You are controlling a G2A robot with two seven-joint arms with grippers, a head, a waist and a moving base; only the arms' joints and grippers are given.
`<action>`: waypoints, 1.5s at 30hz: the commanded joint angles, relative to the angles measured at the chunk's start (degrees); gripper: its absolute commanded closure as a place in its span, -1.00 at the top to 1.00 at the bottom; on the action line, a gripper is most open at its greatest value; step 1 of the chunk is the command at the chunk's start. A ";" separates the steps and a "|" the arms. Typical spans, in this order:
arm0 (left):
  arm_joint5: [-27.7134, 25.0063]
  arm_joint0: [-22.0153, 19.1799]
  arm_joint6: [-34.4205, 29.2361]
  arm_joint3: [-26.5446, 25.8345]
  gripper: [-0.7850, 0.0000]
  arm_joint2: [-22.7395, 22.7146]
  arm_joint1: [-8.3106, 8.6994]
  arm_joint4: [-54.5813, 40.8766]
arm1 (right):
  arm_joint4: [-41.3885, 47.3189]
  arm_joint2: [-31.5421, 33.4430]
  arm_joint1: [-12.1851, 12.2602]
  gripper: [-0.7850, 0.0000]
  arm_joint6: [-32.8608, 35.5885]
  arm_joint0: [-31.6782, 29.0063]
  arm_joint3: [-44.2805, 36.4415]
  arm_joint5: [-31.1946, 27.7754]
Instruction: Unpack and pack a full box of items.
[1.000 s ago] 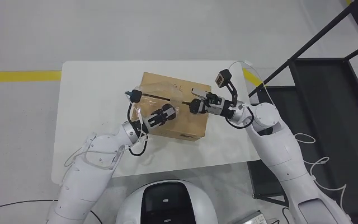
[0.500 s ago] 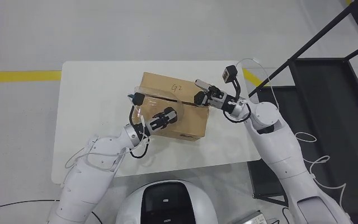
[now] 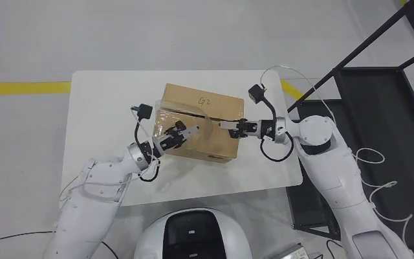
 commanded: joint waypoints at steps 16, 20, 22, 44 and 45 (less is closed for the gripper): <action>-0.09 13.15 12.68 -4.26 1.00 -22.80 2.03 -1.42 | -44.35 -17.47 -0.78 1.00 -0.45 5.37 -16.04 15.00; -0.80 13.48 13.39 -3.76 1.00 -23.35 2.08 -1.79 | -47.95 -21.09 -1.57 1.00 -0.79 6.95 -15.88 18.28; -0.99 13.63 14.12 -3.51 1.00 -23.47 2.06 -2.08 | -50.12 -23.41 -2.04 1.00 -0.66 7.88 -14.53 18.96; -2.07 12.68 14.87 -2.11 1.00 -22.31 2.21 -2.04 | -57.72 -26.53 -4.41 -0.47 0.54 10.16 -10.49 27.16; -2.05 12.64 14.85 -2.13 1.00 -22.11 2.21 -2.00 | -58.08 -26.15 -4.33 -0.50 0.81 9.84 -10.84 27.03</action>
